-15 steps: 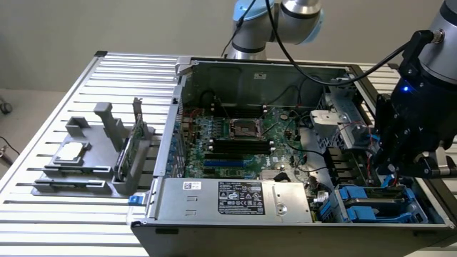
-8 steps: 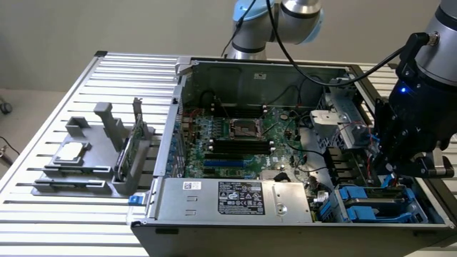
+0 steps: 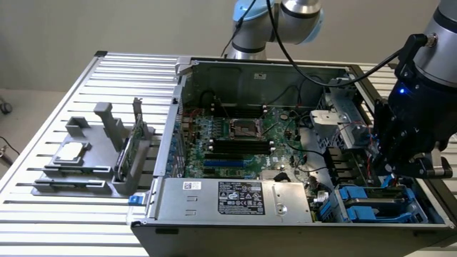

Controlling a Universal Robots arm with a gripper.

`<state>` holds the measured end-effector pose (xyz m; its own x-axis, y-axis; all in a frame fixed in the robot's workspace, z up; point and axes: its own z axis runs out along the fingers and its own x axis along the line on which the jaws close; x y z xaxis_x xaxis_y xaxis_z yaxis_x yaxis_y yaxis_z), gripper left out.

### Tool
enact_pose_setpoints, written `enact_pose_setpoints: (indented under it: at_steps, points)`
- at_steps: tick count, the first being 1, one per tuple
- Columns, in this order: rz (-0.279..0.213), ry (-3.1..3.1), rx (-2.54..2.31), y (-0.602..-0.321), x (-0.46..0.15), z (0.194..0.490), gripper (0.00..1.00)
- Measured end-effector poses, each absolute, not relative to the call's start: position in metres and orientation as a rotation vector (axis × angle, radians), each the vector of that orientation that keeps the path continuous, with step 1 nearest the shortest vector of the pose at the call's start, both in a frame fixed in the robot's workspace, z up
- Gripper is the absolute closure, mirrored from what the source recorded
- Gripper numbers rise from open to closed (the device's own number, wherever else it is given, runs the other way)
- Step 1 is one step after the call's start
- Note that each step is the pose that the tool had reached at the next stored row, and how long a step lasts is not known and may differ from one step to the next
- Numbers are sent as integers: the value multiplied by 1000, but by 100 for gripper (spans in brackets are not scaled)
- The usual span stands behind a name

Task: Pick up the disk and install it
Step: 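Insert the second disk wire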

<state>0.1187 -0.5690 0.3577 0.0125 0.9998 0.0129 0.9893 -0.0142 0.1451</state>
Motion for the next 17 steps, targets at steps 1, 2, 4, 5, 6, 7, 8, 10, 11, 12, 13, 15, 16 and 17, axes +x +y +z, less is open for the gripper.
enact_pose_setpoints:
  at_steps: [1, 2, 4, 5, 6, 7, 8, 10, 11, 12, 13, 15, 16, 17]
  points:
    - [170, 2136, 2166, -569, 119, 358, 83]
    - [170, 2136, 2166, -569, 119, 357, 83]
    - [170, 2136, 2167, -570, 119, 357, 83]
    - [169, 2135, 2167, -572, 119, 357, 83]
    - [170, 2135, 2168, -573, 119, 357, 83]
    - [169, 2135, 2168, -575, 119, 357, 83]
    - [169, 2135, 2168, -577, 119, 357, 83]
    - [170, 2135, 2168, -580, 119, 355, 83]
    - [170, 2135, 2168, -581, 119, 354, 83]
    - [170, 2135, 2168, -581, 119, 353, 83]
    - [170, 2135, 2168, -581, 119, 352, 83]
    - [169, 2135, 2168, -581, 119, 349, 83]
    - [169, 2135, 2168, -581, 119, 348, 83]
    - [169, 2135, 2168, -582, 119, 347, 83]
